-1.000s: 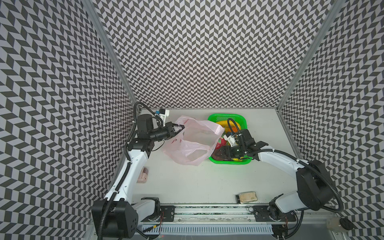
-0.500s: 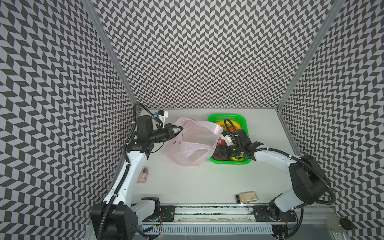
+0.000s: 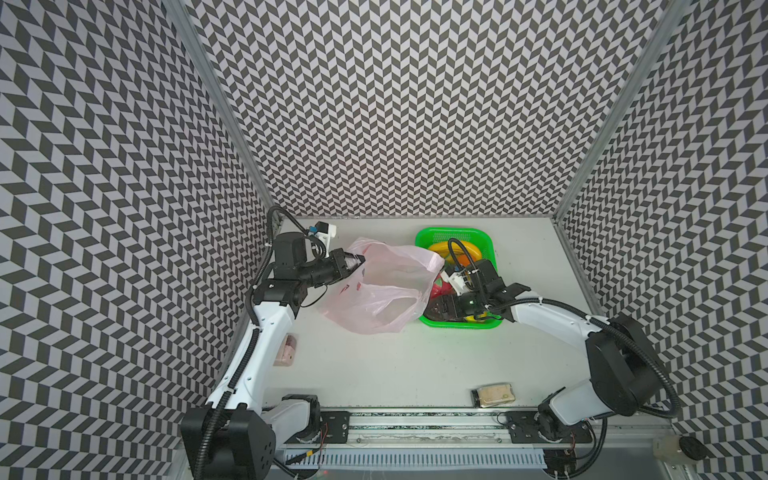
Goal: Place the fake fruits into the plastic bag and tie a complex knot
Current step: 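Lower the right gripper into the green basket toward the passion fruit, then close the right gripper on the dark passion fruit and lift it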
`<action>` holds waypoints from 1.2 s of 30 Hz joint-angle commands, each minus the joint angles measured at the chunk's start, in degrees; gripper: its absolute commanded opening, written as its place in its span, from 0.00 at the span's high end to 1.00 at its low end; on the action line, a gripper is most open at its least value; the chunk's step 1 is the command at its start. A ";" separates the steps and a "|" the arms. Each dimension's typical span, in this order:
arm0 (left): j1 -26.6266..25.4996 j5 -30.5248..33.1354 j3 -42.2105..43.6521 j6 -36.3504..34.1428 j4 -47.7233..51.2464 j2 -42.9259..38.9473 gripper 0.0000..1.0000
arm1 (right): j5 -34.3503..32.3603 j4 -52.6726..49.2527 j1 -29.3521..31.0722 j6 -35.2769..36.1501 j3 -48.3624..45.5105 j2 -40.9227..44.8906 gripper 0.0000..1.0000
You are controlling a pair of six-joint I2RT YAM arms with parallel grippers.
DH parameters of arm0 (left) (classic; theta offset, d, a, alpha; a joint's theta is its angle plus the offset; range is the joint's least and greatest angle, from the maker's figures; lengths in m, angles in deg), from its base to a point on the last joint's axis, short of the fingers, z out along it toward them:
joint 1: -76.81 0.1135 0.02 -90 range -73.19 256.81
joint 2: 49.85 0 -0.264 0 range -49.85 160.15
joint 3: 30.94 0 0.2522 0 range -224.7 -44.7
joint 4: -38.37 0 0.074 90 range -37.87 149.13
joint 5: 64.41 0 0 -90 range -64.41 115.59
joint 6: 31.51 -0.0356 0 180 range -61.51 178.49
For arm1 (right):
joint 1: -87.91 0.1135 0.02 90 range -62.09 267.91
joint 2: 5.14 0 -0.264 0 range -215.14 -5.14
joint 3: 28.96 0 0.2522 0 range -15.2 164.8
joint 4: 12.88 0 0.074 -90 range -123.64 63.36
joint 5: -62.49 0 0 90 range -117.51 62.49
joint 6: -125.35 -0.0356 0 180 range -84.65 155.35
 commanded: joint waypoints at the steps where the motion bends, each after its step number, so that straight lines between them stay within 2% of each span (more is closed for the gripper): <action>1: 0.37 0.51 -1.38 -1.15 0.98 -0.40 1.00 | 0.68 -1.54 0.74 -0.48 -1.18 -1.56 0.01; 13: 0.33 0.49 -0.04 -0.41 0.53 -0.51 1.00 | 0.29 -0.03 1.92 0.05 -1.62 -5.11 0.01; 23: 0.30 2.91 -0.68 -1.81 3.55 0.08 1.00 | 3.50 -0.21 -2.02 1.37 -2.56 -1.96 0.23; 30: 0.37 2.93 -2.68 -2.86 7.22 1.36 1.00 | 8.49 2.47 -8.82 0.37 -4.88 2.99 0.39; 36: 0.31 3.99 -4.32 -4.34 10.01 1.97 1.00 | 11.30 3.90 -13.17 -1.26 -6.94 8.67 0.42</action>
